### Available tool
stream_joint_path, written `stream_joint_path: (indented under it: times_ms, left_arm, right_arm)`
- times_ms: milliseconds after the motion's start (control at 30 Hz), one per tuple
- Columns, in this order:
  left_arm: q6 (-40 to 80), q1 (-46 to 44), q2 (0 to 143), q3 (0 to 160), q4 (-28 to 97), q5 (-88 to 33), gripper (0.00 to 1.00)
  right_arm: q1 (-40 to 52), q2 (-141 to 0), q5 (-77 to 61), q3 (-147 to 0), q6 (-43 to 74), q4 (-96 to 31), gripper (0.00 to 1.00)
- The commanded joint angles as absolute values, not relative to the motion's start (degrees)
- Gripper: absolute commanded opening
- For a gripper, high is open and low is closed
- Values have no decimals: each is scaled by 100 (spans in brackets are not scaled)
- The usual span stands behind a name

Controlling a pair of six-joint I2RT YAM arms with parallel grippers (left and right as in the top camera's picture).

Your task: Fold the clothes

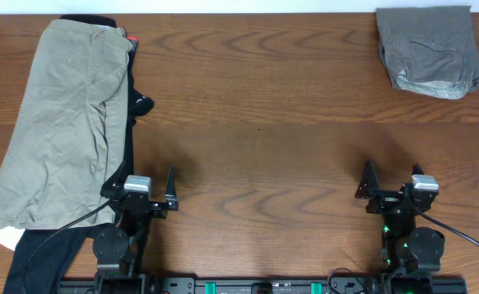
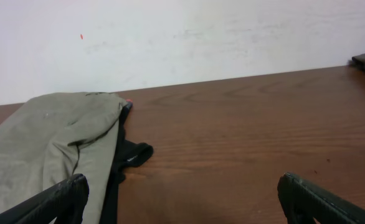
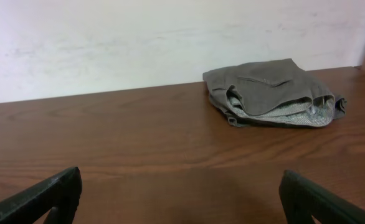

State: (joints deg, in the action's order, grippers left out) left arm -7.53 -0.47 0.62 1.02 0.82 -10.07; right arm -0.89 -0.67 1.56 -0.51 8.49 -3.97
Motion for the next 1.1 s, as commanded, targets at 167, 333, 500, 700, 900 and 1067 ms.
stream_joint_path:
  times_ms: [167, 333, 500, 700, 900, 1067]
  left_arm:
    - [-725, -19, 23, 23, 296, -1068, 98]
    - [-725, -16, 23, 23, 296, -1068, 98]
    - [-725, -19, 23, 23, 250, -1074, 98]
    - [-725, -19, 23, 23, 276, -1094, 98]
    - [-720, -19, 23, 23, 279, -1092, 98]
    - [-346, -16, 30, 69, 257, -1087, 98]
  right_arm:
    - [19, -34, 213, -32, 871, -405, 99]
    - [19, -34, 211, -32, 873, -403, 99]
    - [19, -34, -209, -32, 1256, -209, 99]
    - [19, -34, -307, -32, 1457, -388, 99]
    - [19, -38, -460, -32, 1721, -255, 99]
    - [19, -38, -617, -34, 1372, 375, 99]
